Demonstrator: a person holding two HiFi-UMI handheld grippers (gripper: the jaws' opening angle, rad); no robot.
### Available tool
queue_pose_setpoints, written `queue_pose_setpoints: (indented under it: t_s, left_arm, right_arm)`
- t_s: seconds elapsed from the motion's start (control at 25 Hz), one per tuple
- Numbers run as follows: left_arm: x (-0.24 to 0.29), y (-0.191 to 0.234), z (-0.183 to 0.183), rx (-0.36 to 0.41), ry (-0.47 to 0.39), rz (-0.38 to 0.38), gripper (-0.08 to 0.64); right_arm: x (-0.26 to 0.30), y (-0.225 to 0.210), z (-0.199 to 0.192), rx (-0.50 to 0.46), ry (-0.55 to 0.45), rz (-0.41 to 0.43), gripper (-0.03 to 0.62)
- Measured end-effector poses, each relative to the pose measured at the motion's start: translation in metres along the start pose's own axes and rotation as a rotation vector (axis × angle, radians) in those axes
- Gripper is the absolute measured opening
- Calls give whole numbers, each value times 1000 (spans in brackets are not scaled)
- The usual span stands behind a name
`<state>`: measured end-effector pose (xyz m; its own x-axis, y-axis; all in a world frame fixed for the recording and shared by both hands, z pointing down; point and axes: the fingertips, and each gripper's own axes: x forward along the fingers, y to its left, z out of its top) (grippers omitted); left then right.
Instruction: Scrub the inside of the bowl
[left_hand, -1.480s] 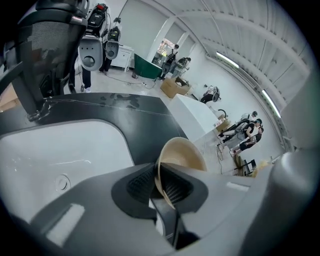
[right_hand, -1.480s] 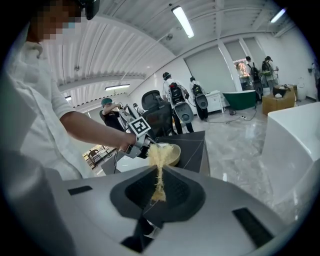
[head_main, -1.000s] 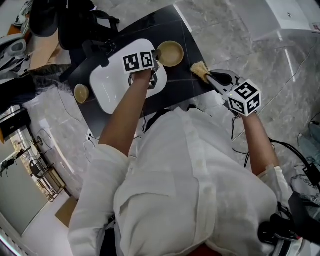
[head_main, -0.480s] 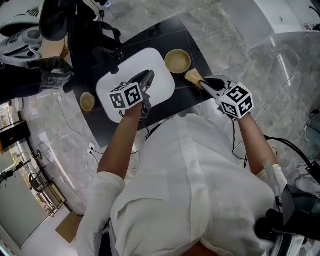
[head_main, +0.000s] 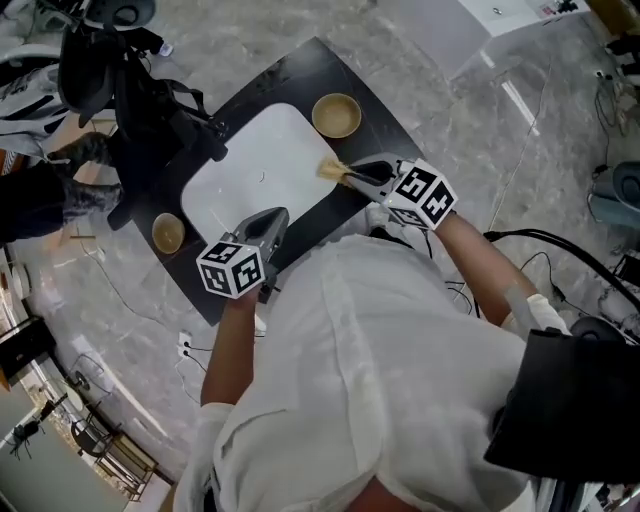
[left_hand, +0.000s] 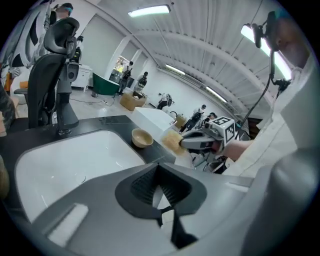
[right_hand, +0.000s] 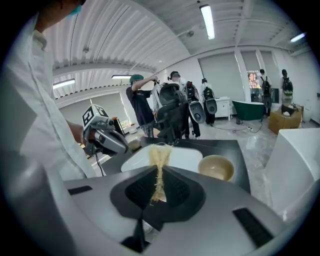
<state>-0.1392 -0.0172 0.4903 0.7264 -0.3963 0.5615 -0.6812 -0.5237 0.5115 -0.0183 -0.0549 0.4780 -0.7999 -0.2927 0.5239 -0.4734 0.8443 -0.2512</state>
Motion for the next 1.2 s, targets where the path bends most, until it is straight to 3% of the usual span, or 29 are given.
queue_pose_setpoints:
  t_s: [0.16,0.52,1.2]
  left_arm:
    - [-33,-10,-19,61,14,-24,5]
    - [-78,1,-48,38,-9,-44,5]
    - [-111,13,-81,12,-40,-45,5]
  right_arm:
    - [17,45,6,-25,11,7,27]
    - [49,114,3,-55,33,26,26]
    - [74,172,0,-123,67,46,26]
